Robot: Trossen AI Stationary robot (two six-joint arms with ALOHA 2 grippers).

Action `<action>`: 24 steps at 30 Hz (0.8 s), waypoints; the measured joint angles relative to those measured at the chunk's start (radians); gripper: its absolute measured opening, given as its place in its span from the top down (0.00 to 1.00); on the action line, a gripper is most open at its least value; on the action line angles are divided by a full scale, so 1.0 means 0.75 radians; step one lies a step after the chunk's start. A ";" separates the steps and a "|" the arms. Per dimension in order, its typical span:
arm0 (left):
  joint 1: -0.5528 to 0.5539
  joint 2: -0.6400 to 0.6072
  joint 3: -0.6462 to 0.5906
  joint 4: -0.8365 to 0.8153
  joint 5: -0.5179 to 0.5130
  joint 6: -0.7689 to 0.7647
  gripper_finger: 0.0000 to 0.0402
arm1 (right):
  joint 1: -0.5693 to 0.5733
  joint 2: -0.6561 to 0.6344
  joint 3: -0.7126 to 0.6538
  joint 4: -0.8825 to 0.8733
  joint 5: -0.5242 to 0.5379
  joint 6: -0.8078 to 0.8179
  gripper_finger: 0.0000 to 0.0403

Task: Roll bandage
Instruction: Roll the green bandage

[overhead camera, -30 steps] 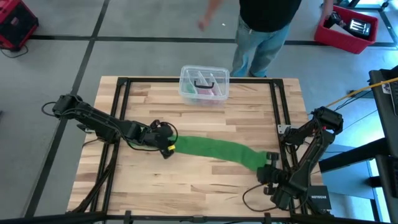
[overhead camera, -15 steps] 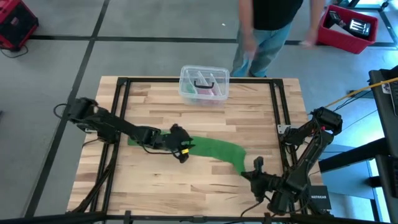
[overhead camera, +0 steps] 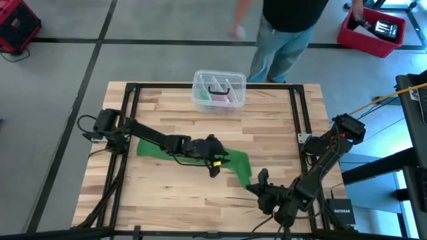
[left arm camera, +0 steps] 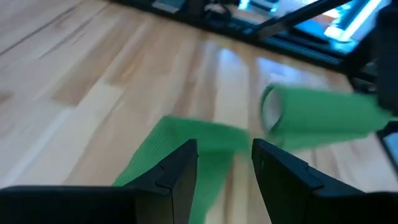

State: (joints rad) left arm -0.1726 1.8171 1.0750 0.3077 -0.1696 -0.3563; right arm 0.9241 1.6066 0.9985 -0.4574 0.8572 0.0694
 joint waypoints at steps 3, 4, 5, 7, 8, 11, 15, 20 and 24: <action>0.017 0.027 0.036 -0.001 0.090 0.017 0.63 | -0.014 0.000 0.000 0.016 -0.008 -0.050 1.00; 0.023 0.038 0.043 -0.001 0.113 0.016 0.63 | -0.014 0.000 0.000 0.024 -0.018 -0.068 1.00; 0.027 0.042 0.044 0.000 0.125 0.013 0.63 | -0.015 0.000 0.000 0.028 -0.023 -0.076 1.00; 0.034 0.049 0.044 0.026 0.134 0.003 0.63 | -0.015 0.000 0.000 0.028 -0.027 -0.098 1.00; 0.039 0.051 0.045 0.055 0.150 0.000 0.63 | -0.014 0.000 0.000 0.029 -0.026 -0.100 1.00; 0.043 0.055 0.045 0.107 0.203 -0.005 0.63 | -0.014 0.000 0.000 0.029 -0.026 -0.101 1.00; 0.043 0.062 0.045 0.125 0.213 -0.006 0.63 | -0.014 0.000 0.000 0.032 -0.026 -0.108 1.00; 0.042 0.062 0.045 0.127 0.232 -0.009 0.63 | -0.012 0.000 0.000 0.075 -0.017 -0.174 1.00; 0.042 0.062 0.045 0.129 0.261 -0.011 0.63 | -0.012 0.000 0.000 0.077 -0.016 -0.204 1.00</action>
State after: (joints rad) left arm -0.1413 1.8633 1.1088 0.4040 0.0260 -0.3645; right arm 0.9154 1.6066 0.9985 -0.3997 0.8453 -0.0835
